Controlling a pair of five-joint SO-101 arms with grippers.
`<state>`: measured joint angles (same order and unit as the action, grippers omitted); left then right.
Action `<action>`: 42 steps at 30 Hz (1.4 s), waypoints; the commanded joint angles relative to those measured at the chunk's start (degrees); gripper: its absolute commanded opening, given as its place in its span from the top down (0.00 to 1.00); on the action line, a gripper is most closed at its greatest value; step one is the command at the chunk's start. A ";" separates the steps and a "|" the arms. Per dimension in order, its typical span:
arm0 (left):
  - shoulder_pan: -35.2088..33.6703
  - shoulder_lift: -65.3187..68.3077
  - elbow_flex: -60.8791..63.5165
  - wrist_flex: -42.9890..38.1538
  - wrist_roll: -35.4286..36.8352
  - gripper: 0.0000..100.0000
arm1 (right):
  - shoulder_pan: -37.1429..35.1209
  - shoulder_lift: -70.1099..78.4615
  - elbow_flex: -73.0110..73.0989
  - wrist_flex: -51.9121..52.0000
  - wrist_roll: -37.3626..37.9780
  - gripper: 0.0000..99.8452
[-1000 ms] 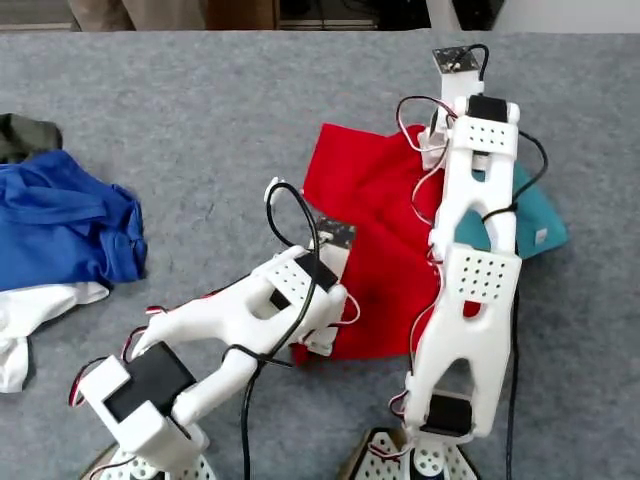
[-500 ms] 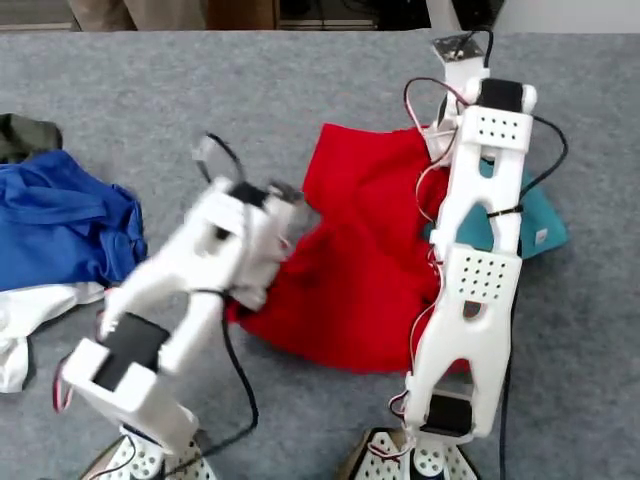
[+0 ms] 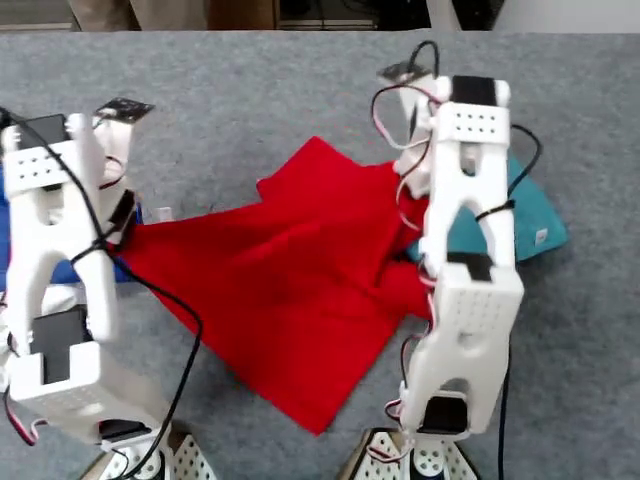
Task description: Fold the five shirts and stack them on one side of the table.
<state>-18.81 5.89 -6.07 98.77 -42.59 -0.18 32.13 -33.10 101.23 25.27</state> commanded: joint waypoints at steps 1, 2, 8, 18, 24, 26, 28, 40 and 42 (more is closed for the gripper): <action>-2.81 -0.92 -2.90 0.70 -5.19 0.98 | -2.42 -14.99 13.05 0.79 1.58 0.99; -3.43 -0.92 -3.08 0.70 -6.77 0.98 | -2.59 -17.71 16.31 0.79 2.64 0.99; -8.35 -0.57 -3.16 0.70 -23.30 0.98 | -3.03 -31.78 37.23 0.79 8.35 0.99; -12.75 -0.40 -7.65 0.44 -43.08 0.98 | -5.93 -49.80 61.76 0.79 20.13 0.97; -8.97 -0.31 -7.65 0.35 -30.59 0.98 | -6.81 -53.93 59.91 0.88 20.31 0.67; -8.09 0.57 -7.65 0.35 -27.34 0.98 | -6.73 -55.08 56.84 0.97 20.13 0.65; -7.47 1.98 -7.65 0.35 -24.70 0.98 | -6.73 -55.78 52.88 1.14 19.96 0.65; -7.47 5.85 -7.47 1.05 -19.43 0.98 | -16.75 -30.20 28.53 -6.59 9.05 0.65; -7.30 5.49 -6.51 1.85 -18.81 0.98 | -18.59 -21.58 23.34 -8.18 8.18 0.65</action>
<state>-26.64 11.96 -10.81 99.38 -62.81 -15.82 -0.22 -2.07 95.87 35.30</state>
